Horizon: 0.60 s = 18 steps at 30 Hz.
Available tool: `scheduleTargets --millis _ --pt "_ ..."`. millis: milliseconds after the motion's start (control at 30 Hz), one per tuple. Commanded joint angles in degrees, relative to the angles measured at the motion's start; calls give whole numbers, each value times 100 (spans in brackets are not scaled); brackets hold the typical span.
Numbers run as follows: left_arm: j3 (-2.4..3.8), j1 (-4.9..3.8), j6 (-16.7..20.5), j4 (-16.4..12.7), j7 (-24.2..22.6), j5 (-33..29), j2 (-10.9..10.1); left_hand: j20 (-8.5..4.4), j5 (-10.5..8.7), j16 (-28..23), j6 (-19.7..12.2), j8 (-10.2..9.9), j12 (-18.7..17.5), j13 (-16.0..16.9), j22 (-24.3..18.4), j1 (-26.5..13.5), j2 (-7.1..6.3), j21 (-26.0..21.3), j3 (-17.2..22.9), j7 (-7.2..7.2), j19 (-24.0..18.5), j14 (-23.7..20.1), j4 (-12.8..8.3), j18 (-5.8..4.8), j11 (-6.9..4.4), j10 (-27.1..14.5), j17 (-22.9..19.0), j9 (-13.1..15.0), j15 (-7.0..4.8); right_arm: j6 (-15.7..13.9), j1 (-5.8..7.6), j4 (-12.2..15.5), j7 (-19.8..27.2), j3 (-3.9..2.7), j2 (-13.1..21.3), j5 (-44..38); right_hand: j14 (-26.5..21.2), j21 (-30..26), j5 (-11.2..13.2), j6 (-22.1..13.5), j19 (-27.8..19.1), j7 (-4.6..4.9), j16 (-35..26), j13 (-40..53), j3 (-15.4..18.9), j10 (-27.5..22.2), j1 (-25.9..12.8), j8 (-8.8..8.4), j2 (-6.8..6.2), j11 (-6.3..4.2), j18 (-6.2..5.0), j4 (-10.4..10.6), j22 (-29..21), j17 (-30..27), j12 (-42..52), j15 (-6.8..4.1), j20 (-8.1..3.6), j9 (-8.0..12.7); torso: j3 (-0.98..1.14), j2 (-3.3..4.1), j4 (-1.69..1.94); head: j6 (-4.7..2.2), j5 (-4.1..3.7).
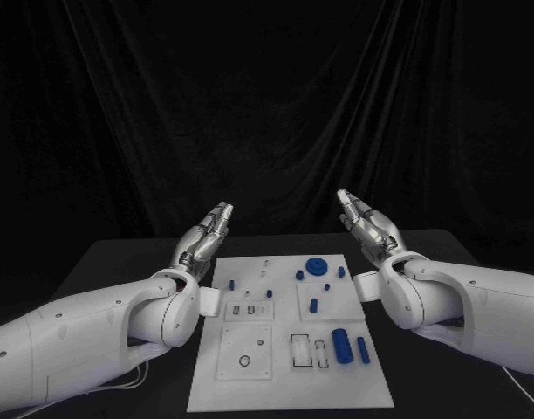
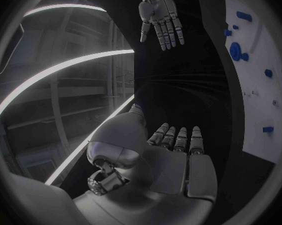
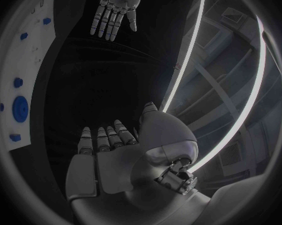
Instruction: Assemble the parts on the task board
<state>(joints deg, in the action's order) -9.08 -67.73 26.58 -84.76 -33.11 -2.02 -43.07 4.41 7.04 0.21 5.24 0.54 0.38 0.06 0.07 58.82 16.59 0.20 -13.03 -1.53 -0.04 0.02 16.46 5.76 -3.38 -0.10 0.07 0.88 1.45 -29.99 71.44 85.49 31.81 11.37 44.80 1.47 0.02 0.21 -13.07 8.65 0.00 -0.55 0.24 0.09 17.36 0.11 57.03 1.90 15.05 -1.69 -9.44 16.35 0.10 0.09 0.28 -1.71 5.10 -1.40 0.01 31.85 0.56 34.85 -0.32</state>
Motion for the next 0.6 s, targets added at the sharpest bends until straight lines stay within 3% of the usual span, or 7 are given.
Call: scheduleTargets --millis 33,267,333,367,400,433,600 --pt "-103 -140 -1294 88 -575 -226 41 44 20 -21 35 37 -38 -6 -7 40 -4 -20 2 -1 4 -2 28 112 -43 10 -7 5 42 630 62 -27 206 36 9 50 -2 -21 13 143 0 16 -24 7 86 -9 233 51 -32 95 -89 22 -10 -9 20 72 96 -17 0 1 1 0 0" --pt "-281 -299 -1830 194 -750 -302 79 53 -3 -21 49 39 -38 -6 -7 64 -15 -20 -10 -4 4 -2 23 126 -46 10 -7 7 38 634 64 -28 206 38 9 51 -2 -21 87 209 0 -50 -24 21 116 -5 272 60 -49 291 -85 30 -10 -9 71 278 332 -21 0 1 1 0 0" --pt "-294 -311 -1871 202 -763 -307 82 52 -7 -21 60 41 -38 -6 -7 70 -17 -20 -12 -2 4 -2 23 129 -44 10 -7 9 34 634 64 -28 206 38 9 51 -2 -21 95 227 0 -76 -24 25 131 -4 272 59 -51 399 -79 29 -10 -9 92 379 518 -22 0 1 1 0 0" --pt "-295 -312 -1875 203 -764 -308 82 52 -11 -21 73 44 -38 -6 -7 79 -18 -20 -14 2 4 -2 21 133 -42 10 -7 11 29 634 64 -28 206 38 9 51 -2 -21 95 240 0 -125 -24 30 140 -2 275 59 -58 566 -75 29 -10 -9 111 494 735 -23 0 1 1 0 0" --pt "-296 -313 -2306 286 -800 -320 55 52 -11 -21 73 44 -38 -6 -7 79 -18 -20 -14 2 4 -2 21 133 -42 10 -7 11 29 1429 68 -99 137 38 112 52 -2 -21 101 265 0 -138 -24 41 148 5 274 63 -56 708 -75 30 -10 -9 159 633 919 -27 8 -8 -2 179 -18" --pt "-296 -313 -2334 284 -797 -319 49 52 -4 -21 108 49 -38 -6 -7 114 -20 -20 -22 19 4 -2 20 147 -29 10 -7 16 17 1459 68 -104 128 38 117 52 -2 -21 104 307 0 -97 -24 53 157 15 275 71 -60 779 -80 30 -10 -9 215 754 1025 -32 9 -7 -4 181 -29" --pt "-296 -313 -2562 327 -752 -318 49 87 1 -21 204 64 -38 -6 -7 204 -17 -20 -38 63 4 -2 22 158 3 10 -7 29 53 1498 74 -86 129 38 183 52 223 155 102 661 266 125 173 121 184 155 324 156 -126 880 -81 32 109 93 611 1248 1194 -70 10 -7 -3 239 -58"
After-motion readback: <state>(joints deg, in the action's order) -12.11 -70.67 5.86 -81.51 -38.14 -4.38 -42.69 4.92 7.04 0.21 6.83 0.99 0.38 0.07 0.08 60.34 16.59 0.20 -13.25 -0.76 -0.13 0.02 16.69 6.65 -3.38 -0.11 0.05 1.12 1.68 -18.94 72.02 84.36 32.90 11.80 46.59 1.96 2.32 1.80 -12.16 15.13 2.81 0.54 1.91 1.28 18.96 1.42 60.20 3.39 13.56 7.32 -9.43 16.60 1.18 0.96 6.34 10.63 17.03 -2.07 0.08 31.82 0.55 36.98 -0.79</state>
